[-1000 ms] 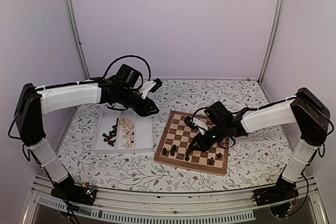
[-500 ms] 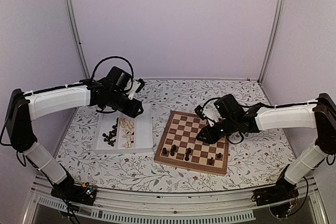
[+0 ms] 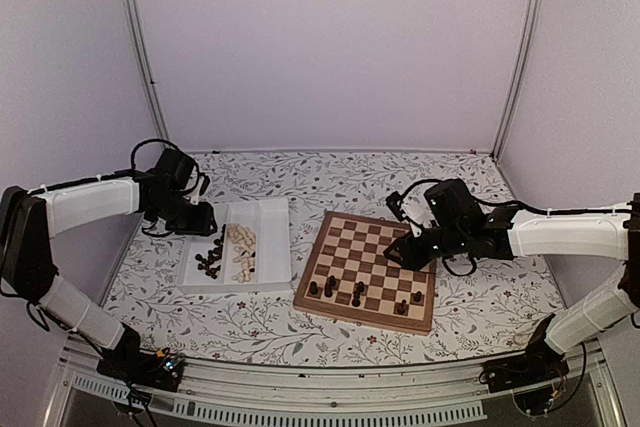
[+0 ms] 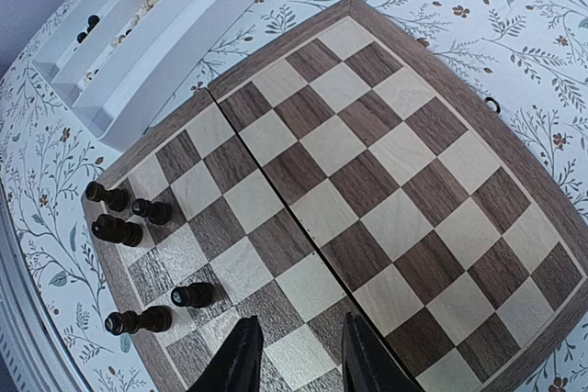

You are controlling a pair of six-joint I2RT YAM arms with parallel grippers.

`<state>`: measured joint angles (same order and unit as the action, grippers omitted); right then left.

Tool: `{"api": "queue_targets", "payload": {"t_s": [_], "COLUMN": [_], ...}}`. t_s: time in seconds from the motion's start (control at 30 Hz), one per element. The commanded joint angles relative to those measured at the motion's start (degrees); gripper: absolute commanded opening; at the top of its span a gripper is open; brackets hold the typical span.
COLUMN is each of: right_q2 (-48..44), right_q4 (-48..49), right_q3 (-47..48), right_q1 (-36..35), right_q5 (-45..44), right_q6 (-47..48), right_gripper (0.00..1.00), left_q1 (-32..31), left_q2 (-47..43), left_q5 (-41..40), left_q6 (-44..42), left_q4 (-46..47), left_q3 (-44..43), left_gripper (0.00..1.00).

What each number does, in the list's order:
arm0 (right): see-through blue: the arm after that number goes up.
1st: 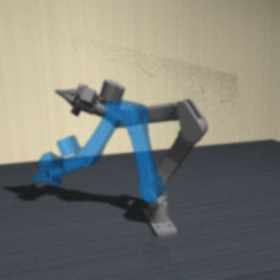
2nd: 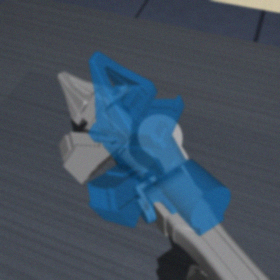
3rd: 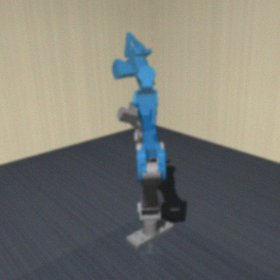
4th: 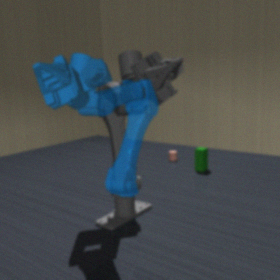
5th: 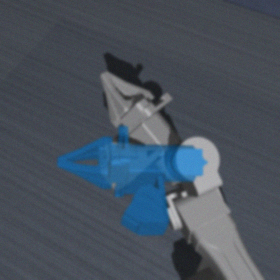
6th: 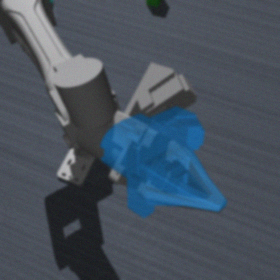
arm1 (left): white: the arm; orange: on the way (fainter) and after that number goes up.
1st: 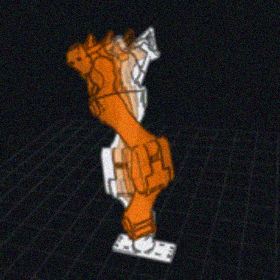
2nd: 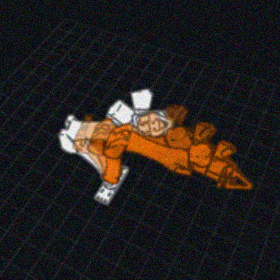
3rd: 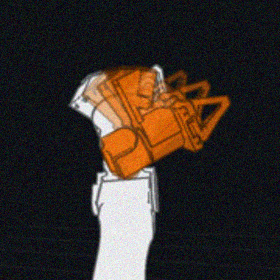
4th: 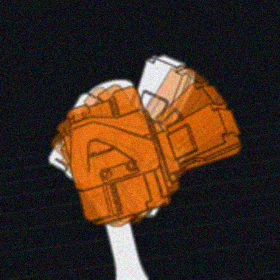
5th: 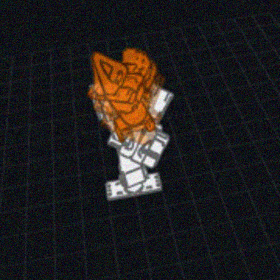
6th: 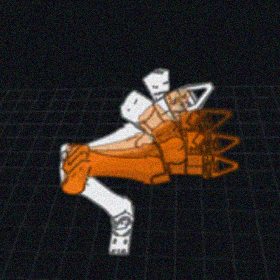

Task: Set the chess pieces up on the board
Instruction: Pick up the chess piece from the storage box.

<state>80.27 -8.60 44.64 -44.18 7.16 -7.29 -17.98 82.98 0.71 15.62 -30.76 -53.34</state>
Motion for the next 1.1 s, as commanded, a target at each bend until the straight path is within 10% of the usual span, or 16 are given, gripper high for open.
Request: {"api": "queue_targets", "payload": {"t_s": [0.0, 1.07], "right_q2": [-2.02, -1.53], "right_q4": [2.05, 3.44], "right_q3": [-2.07, -1.61], "right_q1": [0.33, 0.28], "right_q5": [-1.02, 3.33], "right_q6": [-0.18, -0.94], "right_gripper": [0.32, 0.34], "left_q1": [0.22, 5.53], "left_q2": [4.03, 21.09], "left_q5": [2.54, 6.75], "left_q6": [2.13, 1.06], "left_q4": [2.44, 5.68], "left_q3": [0.07, -5.39], "left_gripper": [0.44, 0.25]}}
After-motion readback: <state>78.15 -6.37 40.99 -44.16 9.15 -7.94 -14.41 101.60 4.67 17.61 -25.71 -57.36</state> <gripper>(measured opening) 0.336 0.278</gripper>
